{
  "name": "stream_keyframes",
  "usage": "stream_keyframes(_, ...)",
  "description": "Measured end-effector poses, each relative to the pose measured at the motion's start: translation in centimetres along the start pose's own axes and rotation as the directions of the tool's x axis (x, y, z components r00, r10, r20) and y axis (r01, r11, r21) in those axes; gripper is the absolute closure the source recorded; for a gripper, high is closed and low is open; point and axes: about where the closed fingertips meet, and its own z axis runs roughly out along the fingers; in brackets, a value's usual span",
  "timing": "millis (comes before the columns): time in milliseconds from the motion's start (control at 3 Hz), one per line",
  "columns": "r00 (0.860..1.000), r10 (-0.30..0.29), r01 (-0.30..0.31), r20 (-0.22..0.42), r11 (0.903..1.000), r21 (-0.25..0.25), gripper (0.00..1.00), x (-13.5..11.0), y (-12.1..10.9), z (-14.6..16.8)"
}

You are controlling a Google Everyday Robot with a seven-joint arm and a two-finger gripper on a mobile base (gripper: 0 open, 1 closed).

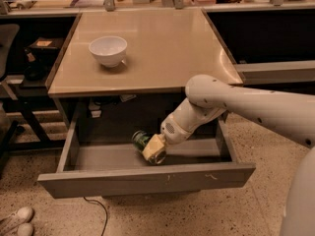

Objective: Place green can into top drawer

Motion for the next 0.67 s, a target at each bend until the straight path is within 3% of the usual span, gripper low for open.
stream_keyframes(667, 1.0, 0.028, -0.028, -0.011, 0.9994, 0.022, 1.0, -0.9, -1.09, 2.72)
